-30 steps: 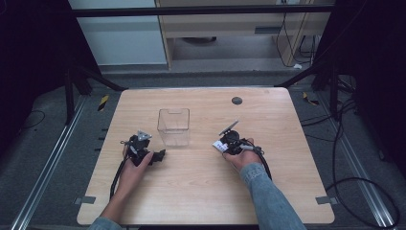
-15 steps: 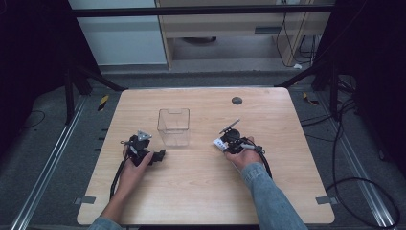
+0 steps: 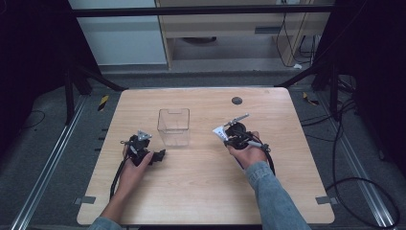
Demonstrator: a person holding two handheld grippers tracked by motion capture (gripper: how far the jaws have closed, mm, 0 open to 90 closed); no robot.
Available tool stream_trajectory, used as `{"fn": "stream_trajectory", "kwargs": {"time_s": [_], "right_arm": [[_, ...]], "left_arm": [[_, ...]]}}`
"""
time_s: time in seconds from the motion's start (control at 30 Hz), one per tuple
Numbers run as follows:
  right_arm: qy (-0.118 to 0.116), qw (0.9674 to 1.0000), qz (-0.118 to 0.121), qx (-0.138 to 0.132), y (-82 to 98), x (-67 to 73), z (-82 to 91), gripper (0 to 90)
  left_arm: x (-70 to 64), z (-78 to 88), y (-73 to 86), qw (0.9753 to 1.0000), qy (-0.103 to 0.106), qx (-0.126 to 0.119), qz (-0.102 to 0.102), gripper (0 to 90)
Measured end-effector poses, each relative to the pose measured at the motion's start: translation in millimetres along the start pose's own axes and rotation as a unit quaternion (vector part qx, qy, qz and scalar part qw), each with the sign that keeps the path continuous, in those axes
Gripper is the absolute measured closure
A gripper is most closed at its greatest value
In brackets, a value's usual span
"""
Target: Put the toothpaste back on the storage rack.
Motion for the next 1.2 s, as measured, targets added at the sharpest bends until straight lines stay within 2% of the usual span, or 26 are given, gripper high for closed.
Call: {"fn": "stream_trajectory", "kwargs": {"time_s": [0.13, 0.2, 0.23, 0.33, 0.53, 0.7, 0.77, 0.87, 0.93, 0.97, 1.0, 1.2], "right_arm": [[0.011, 0.999, -0.007, -0.044, -8.6, -4.9, 14.4, 79.0], [0.022, 0.9973, -0.008, -0.07, -14.3, -6.3, 21.5, 79.1], [0.022, 0.9973, -0.008, -0.07, -14.3, -6.3, 21.5, 79.1], [0.031, 0.9946, -0.014, -0.098, -22.8, -6.3, 28.8, 79.1], [0.035, 0.9912, -0.016, -0.127, -37.5, -3.8, 31.6, 79.1], [0.039, 0.9886, -0.007, -0.145, -51.5, 1.2, 31.6, 79.1], [0.036, 0.9866, -0.006, -0.159, -60.3, 5.3, 31.7, 79.1], [0.029, 0.9854, -0.01, -0.167, -66.4, 7.2, 31.1, 79.2], [0.028, 0.983, -0.014, -0.181, -78.0, 11.9, 32.9, 79.2], [0.028, 0.983, -0.014, -0.181, -78.0, 11.9, 32.9, 79.2], [0.029, 0.9809, -0.01, -0.192, -85.4, 13.9, 36.5, 79.1], [0.032, 0.9771, -0.001, -0.211, -103.6, 16.5, 42.0, 79.2]], "left_arm": [[0.0, 0.0, 0.0, 1.0, 0.0, 0.0, 0.0, 0.0], [0.0, 0.2, 0.2, 1.0, 0.0, 0.0, 0.0, 0.0], [-0.1, 0.2, 0.3, 1.0, 0.0, -0.001, 0.0, 0.0], [-0.1, 0.1, 0.3, 1.0, 0.001, -0.001, 0.0, 0.0], [-0.1, 0.1, 0.2, 1.0, 0.001, -0.001, 0.0, 0.0], [-0.1, 0.1, 0.2, 1.0, 0.001, 0.0, 0.0, 0.0], [-0.1, 0.1, 0.2, 1.0, 0.001, 0.0, 0.0, 0.0], [-0.1, 0.1, 0.3, 1.0, 0.0, -0.001, 0.0, 0.0], [-0.2, 0.1, 0.3, 1.0, 0.0, -0.001, 0.0, 0.0], [-0.2, 0.1, 0.3, 1.0, 0.0, -0.001, 0.0, 0.0], [-0.1, 0.1, 0.3, 1.0, 0.0, -0.001, 0.0, 0.0], [-0.4, -0.1, 0.2, 1.0, 0.0, -0.002, 0.001, 0.0]]}}
Point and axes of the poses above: each handheld gripper's, and its own axes: z roughly backward along the jaws, y roughly out of its underside, x roughly to its left, the point moved 1 cm from there along -z, roughly forward along the jaws, and after that the axes turned 13 degrees about z, right-handed, at the moved point
